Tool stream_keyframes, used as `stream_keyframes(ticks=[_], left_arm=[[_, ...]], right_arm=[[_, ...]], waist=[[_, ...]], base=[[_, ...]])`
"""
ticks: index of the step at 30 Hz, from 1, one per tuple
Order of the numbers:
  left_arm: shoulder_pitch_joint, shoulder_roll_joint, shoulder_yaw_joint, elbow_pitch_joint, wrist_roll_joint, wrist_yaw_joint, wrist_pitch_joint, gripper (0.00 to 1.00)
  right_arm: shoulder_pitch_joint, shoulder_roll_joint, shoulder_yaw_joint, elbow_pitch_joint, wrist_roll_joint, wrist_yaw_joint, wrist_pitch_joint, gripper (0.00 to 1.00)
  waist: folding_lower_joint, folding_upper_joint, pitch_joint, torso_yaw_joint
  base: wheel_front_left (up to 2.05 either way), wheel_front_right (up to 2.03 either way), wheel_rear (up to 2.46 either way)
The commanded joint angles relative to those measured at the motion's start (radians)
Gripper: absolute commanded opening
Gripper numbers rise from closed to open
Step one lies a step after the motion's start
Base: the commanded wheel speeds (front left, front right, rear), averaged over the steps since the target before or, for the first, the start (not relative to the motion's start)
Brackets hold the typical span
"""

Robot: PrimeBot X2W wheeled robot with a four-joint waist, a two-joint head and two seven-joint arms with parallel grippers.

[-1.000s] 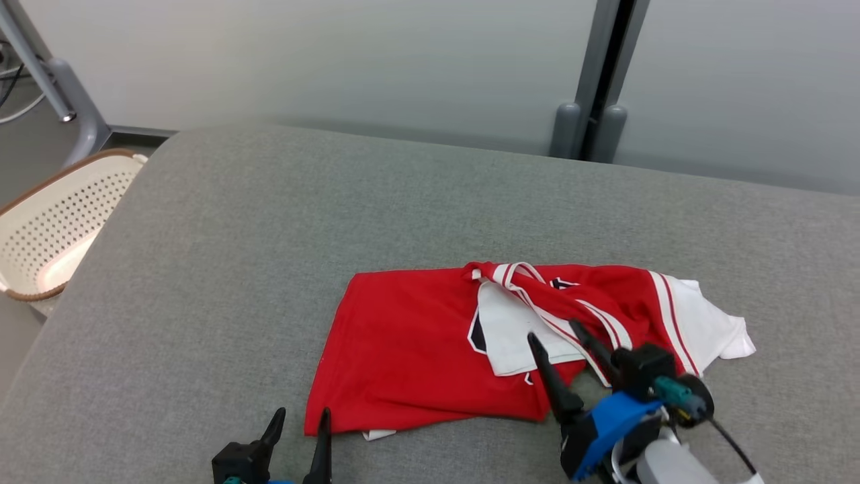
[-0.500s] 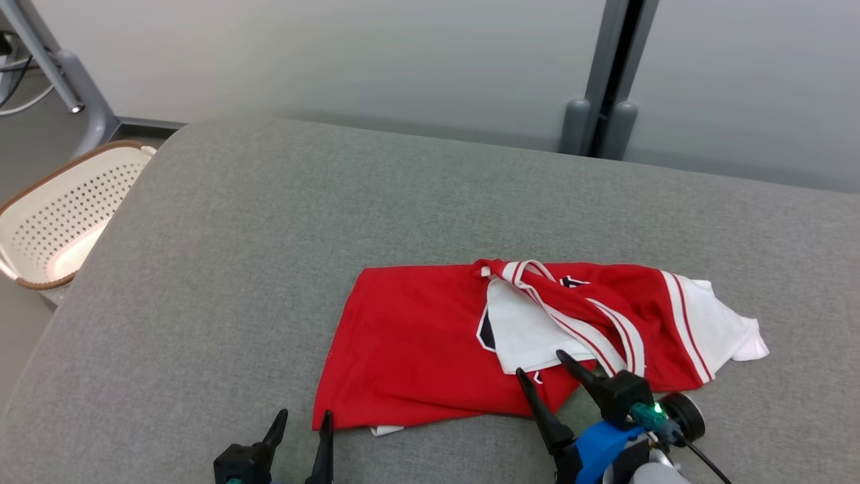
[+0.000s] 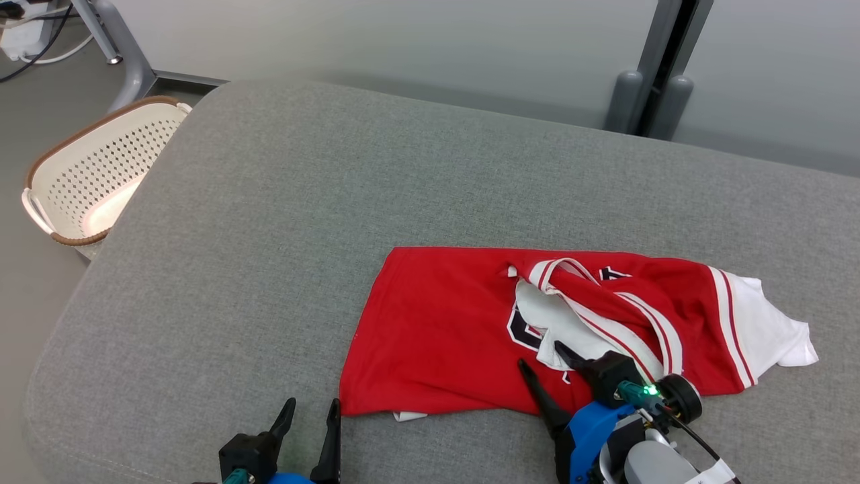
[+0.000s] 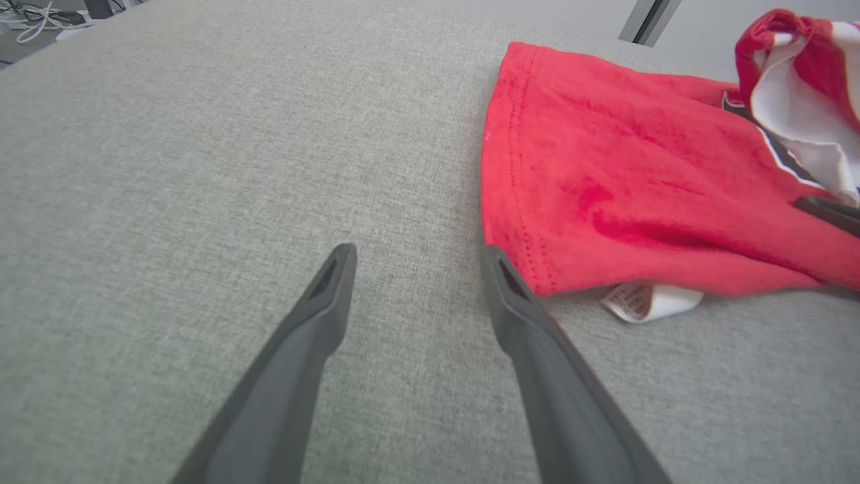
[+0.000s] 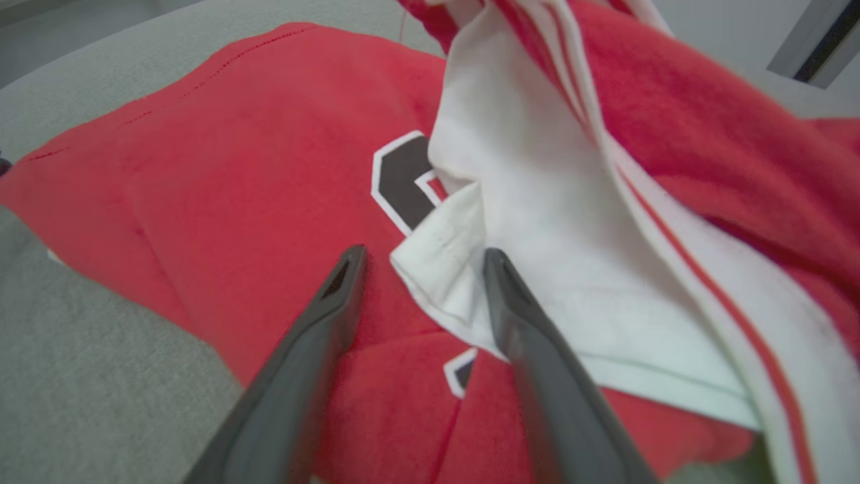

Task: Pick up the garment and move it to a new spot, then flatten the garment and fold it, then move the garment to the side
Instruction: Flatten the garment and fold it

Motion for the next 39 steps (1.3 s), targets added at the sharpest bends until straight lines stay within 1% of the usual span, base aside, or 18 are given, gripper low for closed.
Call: stream_keyframes(ticks=[1, 2, 5, 8, 11, 12, 13, 14, 15, 21, 24, 27, 28, 32, 39], left_arm=[[-0.011, 0.0, -0.001, -0.004, -0.004, 0.003, -0.003, 1.0], [-0.012, 0.0, -0.001, -0.005, -0.006, 0.004, -0.003, 1.0], [-0.015, 0.0, 0.001, -0.005, -0.007, 0.004, -0.003, 1.0], [-0.017, 0.0, 0.001, -0.006, -0.005, 0.004, -0.003, 1.0], [-0.022, 0.0, -0.002, -0.008, -0.004, 0.002, -0.003, 1.0], [-0.023, 0.0, -0.003, -0.009, -0.002, 0.002, -0.003, 1.0], [-0.023, 0.0, -0.003, -0.01, -0.002, 0.002, -0.003, 1.0], [-0.023, 0.0, -0.002, -0.011, -0.002, 0.002, -0.003, 1.0], [-0.024, 0.0, -0.002, -0.011, -0.002, 0.001, -0.003, 1.0], [-0.018, 0.0, 0.005, -0.008, 0.003, 0.005, -0.003, 1.0], [0.006, 0.0, 0.017, -0.001, 0.008, 0.007, -0.003, 1.0], [0.029, 0.0, 0.026, 0.001, 0.014, 0.007, -0.003, 1.0], [0.043, -0.001, 0.028, 0.0, 0.016, 0.009, -0.003, 1.0], [0.066, -0.001, 0.028, -0.004, 0.013, 0.012, -0.003, 1.0], [0.08, 0.0, 0.01, -0.004, -0.009, 0.025, -0.003, 1.0]], right_arm=[[-0.016, -0.003, 0.003, 0.004, 0.001, 0.0, -0.003, 0.55], [-0.017, -0.003, 0.003, 0.002, 0.005, 0.0, -0.003, 0.49], [-0.009, -0.003, -0.004, -0.017, 0.012, 0.0, -0.003, 0.49], [0.008, -0.003, -0.009, -0.033, 0.012, 0.0, -0.003, 0.52], [0.016, -0.003, -0.018, -0.045, 0.013, 0.0, -0.003, 0.46], [0.017, -0.003, -0.02, -0.051, 0.015, 0.0, -0.003, 0.42], [0.019, -0.003, -0.021, -0.057, 0.017, 0.0, -0.003, 0.35], [0.02, -0.003, -0.021, -0.06, 0.019, 0.0, -0.003, 0.22], [0.021, -0.003, -0.02, -0.063, 0.022, 0.0, -0.003, 0.01], [0.029, -0.003, -0.037, -0.124, 0.02, 0.0, -0.003, 0.0], [0.047, -0.003, -0.07, -0.184, -0.003, 0.0, -0.003, 0.0], [0.079, -0.003, -0.126, -0.25, -0.045, 0.0, -0.003, 0.0], [0.101, -0.008, -0.167, -0.295, -0.084, 0.0, -0.003, 0.0], [0.135, -0.05, -0.248, -0.392, -0.136, 0.0, -0.003, 0.0], [0.168, -0.13, -0.339, -0.547, -0.17, 0.0, -0.003, 0.0]], waist=[[0.0, 0.0, 0.003, 0.0], [0.0, 0.0, 0.004, -0.001], [0.0, 0.0, 0.003, -0.011], [0.0, 0.0, 0.0, -0.023], [0.0, 0.0, -0.002, -0.032], [0.0, 0.0, -0.002, -0.035], [0.0, 0.0, -0.002, -0.037], [0.0, 0.0, -0.002, -0.04], [0.0, 0.0, -0.002, -0.041], [0.0, 0.0, -0.013, -0.053], [0.0, 0.0, -0.041, -0.071], [0.0, 0.0, -0.078, -0.1], [0.0, 0.0, -0.106, -0.124], [0.0, 0.0, -0.145, -0.172], [0.0, 0.0, -0.175, -0.235]], base=[[0.0, 0.0, 0.0], [0.0, 0.0, 0.0], [0.0, 0.0, 0.0], [0.0, 0.0, 0.0], [0.0, 0.0, 0.0], [0.0, 0.0, 0.0], [0.0, 0.0, 0.0], [0.0, 0.0, 0.0], [0.0, 0.0, 0.0], [0.0, 0.0, 0.0], [0.0, 0.0, 0.0], [0.0, 0.0, 0.0], [0.0, 0.0, 0.0], [0.0, 0.0, 0.0], [0.0, 0.0, 0.0]])
